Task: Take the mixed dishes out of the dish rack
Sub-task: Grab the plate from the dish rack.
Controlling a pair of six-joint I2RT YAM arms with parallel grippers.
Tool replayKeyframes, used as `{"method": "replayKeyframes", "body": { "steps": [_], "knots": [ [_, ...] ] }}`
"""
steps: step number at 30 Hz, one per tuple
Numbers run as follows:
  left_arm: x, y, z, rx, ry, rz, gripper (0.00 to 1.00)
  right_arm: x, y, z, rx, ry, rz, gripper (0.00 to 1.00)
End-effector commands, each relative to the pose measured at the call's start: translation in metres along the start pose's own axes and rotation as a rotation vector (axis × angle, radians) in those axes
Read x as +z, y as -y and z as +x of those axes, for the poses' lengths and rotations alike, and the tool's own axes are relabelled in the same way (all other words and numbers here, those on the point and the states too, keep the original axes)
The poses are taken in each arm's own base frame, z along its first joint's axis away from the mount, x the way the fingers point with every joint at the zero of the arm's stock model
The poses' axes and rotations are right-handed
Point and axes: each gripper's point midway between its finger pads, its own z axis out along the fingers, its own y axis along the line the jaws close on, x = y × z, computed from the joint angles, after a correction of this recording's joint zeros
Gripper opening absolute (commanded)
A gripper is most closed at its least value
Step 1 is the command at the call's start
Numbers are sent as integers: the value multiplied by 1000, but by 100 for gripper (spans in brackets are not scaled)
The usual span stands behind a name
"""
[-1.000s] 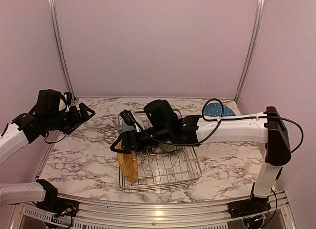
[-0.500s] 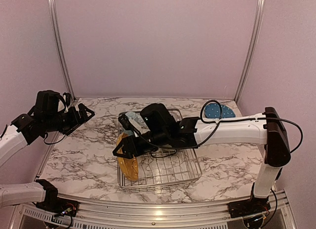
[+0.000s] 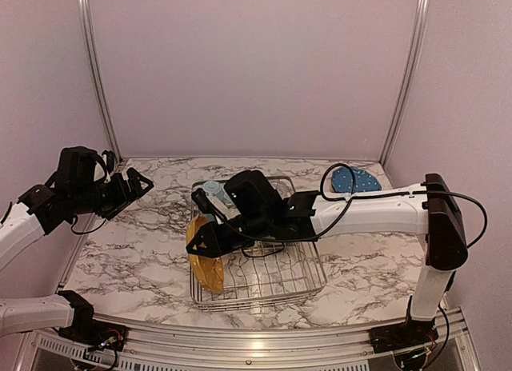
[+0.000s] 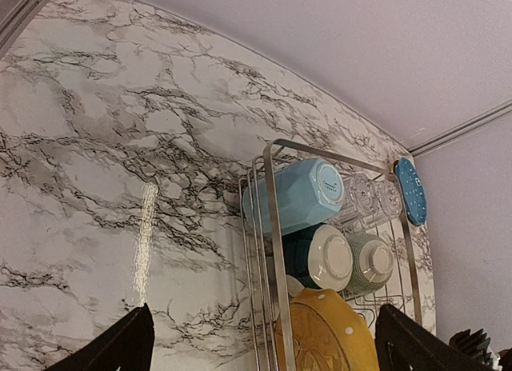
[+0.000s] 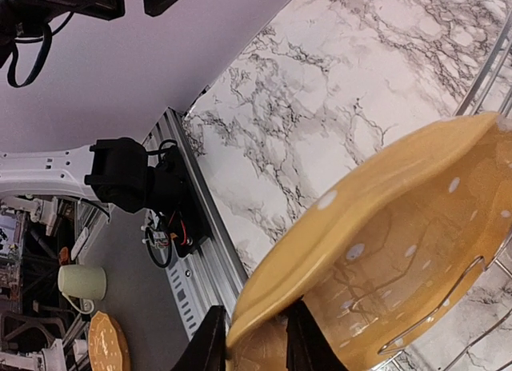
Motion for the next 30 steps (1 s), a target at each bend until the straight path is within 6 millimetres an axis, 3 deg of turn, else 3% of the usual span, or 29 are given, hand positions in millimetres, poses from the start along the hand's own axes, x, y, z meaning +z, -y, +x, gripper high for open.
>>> {"method": "replayKeyframes", "body": {
  "steps": [1, 12, 30],
  "knots": [
    [0, 0, 3, 4, -9, -1, 99, 3, -7, -6, -15, 16, -3, 19],
    [0, 0, 4, -1, -11, 3, 99, -8, -13, -11, 1, 39, -8, 0],
    [2, 0, 3, -7, -10, 6, 99, -46, -44, -39, -14, 140, -79, 0]
  ]
}}
